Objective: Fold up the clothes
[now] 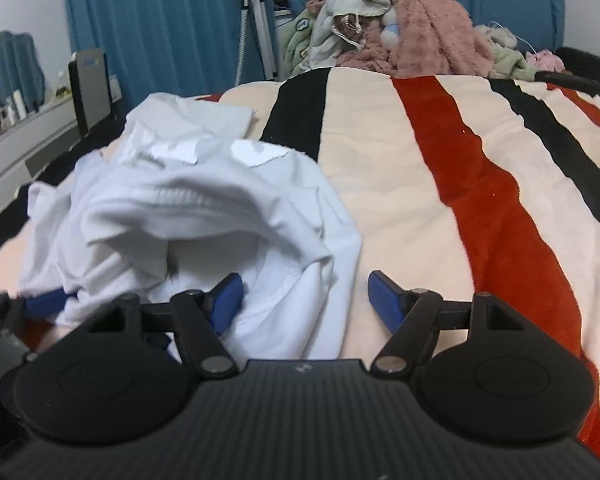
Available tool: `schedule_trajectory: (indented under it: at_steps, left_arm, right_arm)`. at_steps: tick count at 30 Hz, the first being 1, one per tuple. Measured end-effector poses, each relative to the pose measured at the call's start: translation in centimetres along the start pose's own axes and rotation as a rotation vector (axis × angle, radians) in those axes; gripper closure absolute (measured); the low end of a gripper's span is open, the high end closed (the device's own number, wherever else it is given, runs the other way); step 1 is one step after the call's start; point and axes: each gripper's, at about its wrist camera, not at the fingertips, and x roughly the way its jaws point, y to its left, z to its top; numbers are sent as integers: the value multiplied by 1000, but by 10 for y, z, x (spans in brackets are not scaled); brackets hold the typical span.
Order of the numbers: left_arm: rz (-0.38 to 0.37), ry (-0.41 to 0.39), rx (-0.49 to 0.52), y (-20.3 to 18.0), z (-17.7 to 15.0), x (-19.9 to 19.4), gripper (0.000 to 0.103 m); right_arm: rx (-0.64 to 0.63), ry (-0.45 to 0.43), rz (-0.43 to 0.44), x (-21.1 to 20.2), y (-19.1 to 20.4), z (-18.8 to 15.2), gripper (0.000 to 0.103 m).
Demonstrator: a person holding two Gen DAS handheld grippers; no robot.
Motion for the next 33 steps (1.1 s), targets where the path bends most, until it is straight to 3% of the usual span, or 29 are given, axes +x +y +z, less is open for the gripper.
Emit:
schedule_trajectory:
  at_steps: [33]
  left_arm:
    - [28,2,34,-5,0,3,0]
  right_arm:
    - [-107,-38,-23,-6,16,-17,30]
